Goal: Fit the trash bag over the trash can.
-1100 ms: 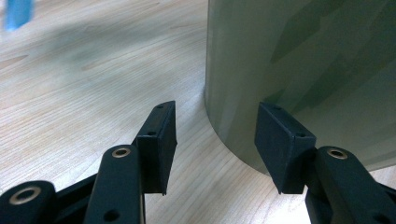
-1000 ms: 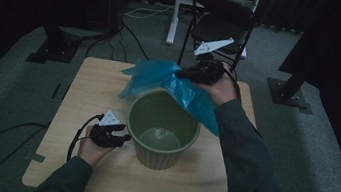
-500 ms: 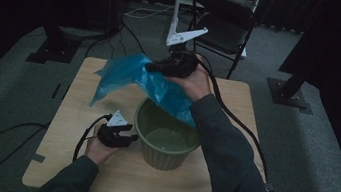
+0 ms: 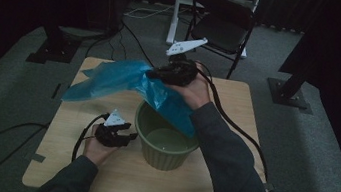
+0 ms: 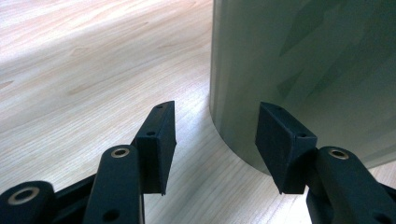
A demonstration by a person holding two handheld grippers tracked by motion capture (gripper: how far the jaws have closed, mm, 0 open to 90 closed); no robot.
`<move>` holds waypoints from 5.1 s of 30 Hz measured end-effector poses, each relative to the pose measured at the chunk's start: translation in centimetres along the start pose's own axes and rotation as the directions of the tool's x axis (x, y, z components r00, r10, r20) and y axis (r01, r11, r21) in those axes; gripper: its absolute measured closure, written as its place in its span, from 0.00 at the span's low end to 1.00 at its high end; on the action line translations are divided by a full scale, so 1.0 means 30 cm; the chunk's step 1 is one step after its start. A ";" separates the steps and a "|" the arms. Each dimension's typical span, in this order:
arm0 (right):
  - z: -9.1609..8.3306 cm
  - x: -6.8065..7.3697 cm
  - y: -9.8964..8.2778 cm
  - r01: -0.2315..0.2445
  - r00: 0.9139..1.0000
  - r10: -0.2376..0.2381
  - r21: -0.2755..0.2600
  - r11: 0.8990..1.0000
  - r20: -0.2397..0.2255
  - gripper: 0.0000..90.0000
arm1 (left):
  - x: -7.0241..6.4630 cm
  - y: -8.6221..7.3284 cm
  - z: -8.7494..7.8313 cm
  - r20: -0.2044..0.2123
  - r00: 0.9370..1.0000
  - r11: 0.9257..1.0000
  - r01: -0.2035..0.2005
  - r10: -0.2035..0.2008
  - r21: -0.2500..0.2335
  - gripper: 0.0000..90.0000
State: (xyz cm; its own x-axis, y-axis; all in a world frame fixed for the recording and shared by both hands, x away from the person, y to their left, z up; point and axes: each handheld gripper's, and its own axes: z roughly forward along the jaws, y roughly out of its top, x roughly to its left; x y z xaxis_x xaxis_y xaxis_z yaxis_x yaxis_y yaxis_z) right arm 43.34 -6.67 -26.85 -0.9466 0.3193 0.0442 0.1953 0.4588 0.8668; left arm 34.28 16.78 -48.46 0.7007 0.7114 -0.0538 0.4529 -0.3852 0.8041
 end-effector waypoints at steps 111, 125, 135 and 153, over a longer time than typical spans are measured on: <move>-0.051 -0.053 -0.334 -0.034 0.993 0.009 0.213 0.977 0.118 0.98 | -0.021 0.079 -0.363 0.046 0.998 0.959 0.045 -0.033 -0.280 0.63; -0.088 -0.032 -0.379 0.001 0.995 -0.019 0.200 0.980 0.093 0.99 | 0.064 0.325 -0.292 0.078 0.997 0.967 0.047 -0.028 -0.250 0.58; -0.093 -0.022 -0.379 0.014 0.996 -0.031 0.198 0.980 0.085 0.97 | 0.075 0.402 -0.148 0.124 0.991 0.986 0.062 -0.043 -0.153 0.65; -0.044 -0.036 -0.255 0.008 0.988 -0.031 0.152 0.988 0.149 0.73 | 0.001 0.412 -0.150 0.163 0.985 0.980 -0.015 0.048 -0.198 0.96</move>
State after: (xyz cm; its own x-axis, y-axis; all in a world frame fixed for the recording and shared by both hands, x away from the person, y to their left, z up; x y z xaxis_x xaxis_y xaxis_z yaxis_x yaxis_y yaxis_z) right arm 42.53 -11.62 -32.88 -0.9033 0.4253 -0.0571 0.2244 0.5817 0.7819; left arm 37.43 14.67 -35.86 0.8021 0.5868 -0.1111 0.3244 -0.2719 0.9060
